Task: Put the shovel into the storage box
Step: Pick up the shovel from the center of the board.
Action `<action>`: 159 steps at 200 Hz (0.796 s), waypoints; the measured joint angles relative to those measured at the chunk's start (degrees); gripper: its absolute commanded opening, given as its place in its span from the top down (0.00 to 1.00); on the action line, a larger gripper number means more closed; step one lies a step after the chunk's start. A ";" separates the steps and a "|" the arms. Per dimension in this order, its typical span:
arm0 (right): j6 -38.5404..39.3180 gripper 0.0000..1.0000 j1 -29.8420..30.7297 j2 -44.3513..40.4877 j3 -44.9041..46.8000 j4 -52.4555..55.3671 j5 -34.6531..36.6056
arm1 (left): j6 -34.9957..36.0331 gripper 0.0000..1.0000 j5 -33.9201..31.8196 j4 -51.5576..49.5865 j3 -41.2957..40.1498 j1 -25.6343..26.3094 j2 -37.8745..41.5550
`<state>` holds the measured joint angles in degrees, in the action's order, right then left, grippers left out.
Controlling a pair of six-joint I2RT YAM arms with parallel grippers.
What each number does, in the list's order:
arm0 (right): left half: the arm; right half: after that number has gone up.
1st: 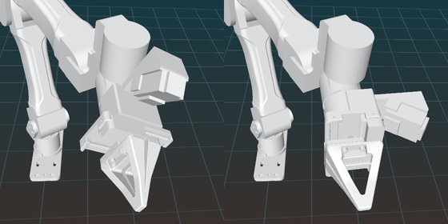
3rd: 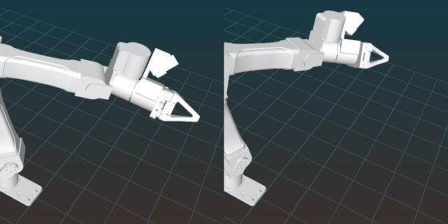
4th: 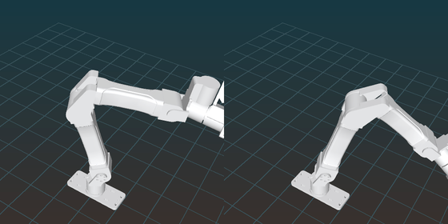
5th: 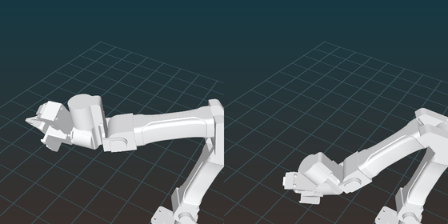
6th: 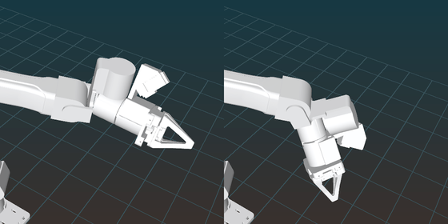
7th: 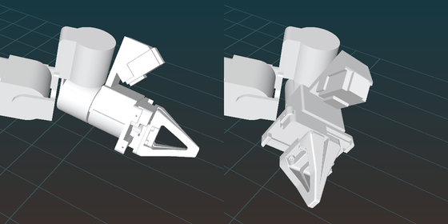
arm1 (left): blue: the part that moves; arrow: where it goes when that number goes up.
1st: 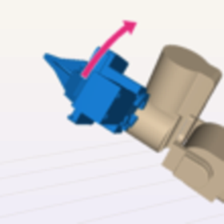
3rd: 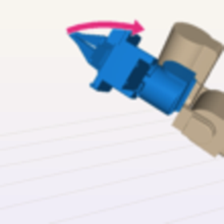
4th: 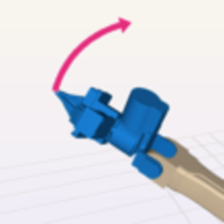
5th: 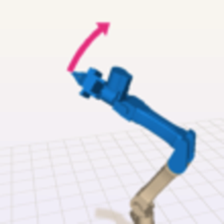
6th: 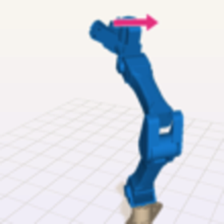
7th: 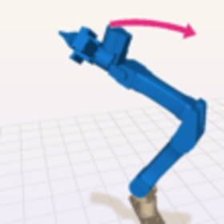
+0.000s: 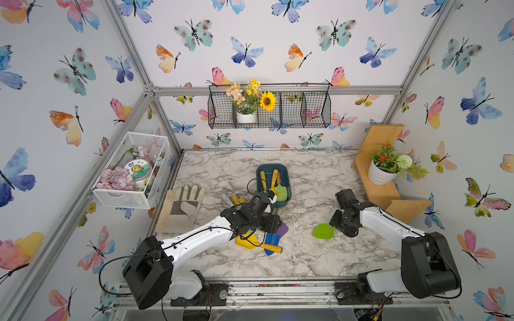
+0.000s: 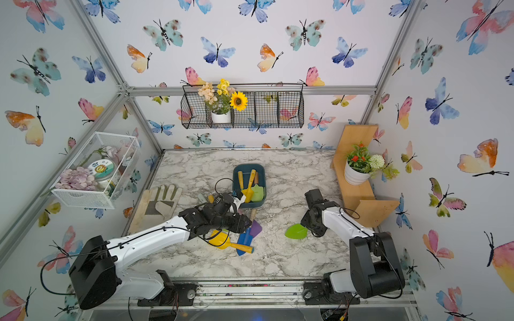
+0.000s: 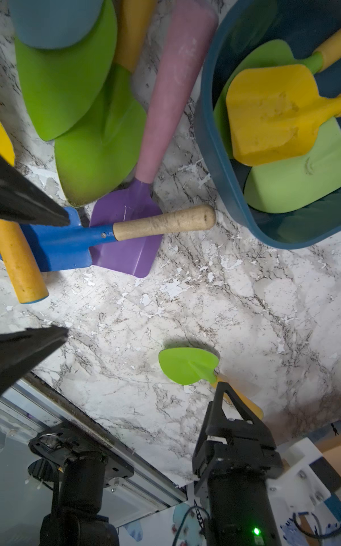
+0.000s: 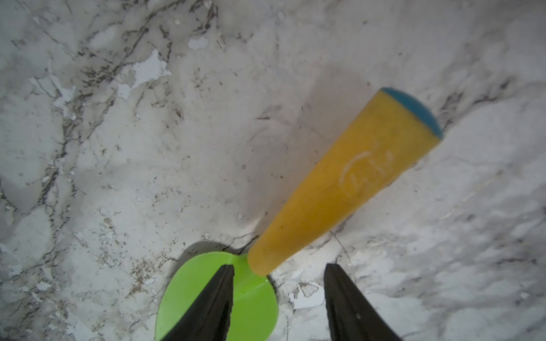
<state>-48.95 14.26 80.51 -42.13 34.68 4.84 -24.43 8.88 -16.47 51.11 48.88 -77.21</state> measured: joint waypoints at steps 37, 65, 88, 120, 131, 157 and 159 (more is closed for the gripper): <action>-0.13 0.53 -0.33 1.16 1.11 -1.75 -0.74 | -0.02 0.40 -0.02 0.31 -0.02 0.00 0.00; -0.13 0.61 -0.46 2.16 1.16 -3.02 -1.01 | -0.04 0.40 -0.09 0.72 -0.13 0.00 0.00; -0.04 0.65 -0.46 2.97 1.16 -3.82 -1.40 | -0.09 0.40 -0.20 0.96 -0.35 0.00 0.00; 0.09 0.75 -0.46 3.08 1.16 -4.42 -1.90 | -0.33 0.40 -0.28 1.01 -0.66 0.00 0.00; 0.15 0.76 -0.46 3.10 1.16 -4.59 -2.01 | -0.48 0.40 -0.42 0.98 -0.66 0.00 0.00; 0.68 0.83 -0.46 3.10 1.16 -4.76 -2.12 | -0.94 0.40 -1.31 1.01 -0.66 0.00 0.00; 0.66 0.83 -0.46 3.10 1.16 -4.79 -2.12 | -1.09 0.40 -1.40 1.03 -0.66 0.00 0.00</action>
<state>-48.29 13.80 83.61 -40.97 29.89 2.72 -25.52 7.49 -15.44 50.46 48.88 -77.21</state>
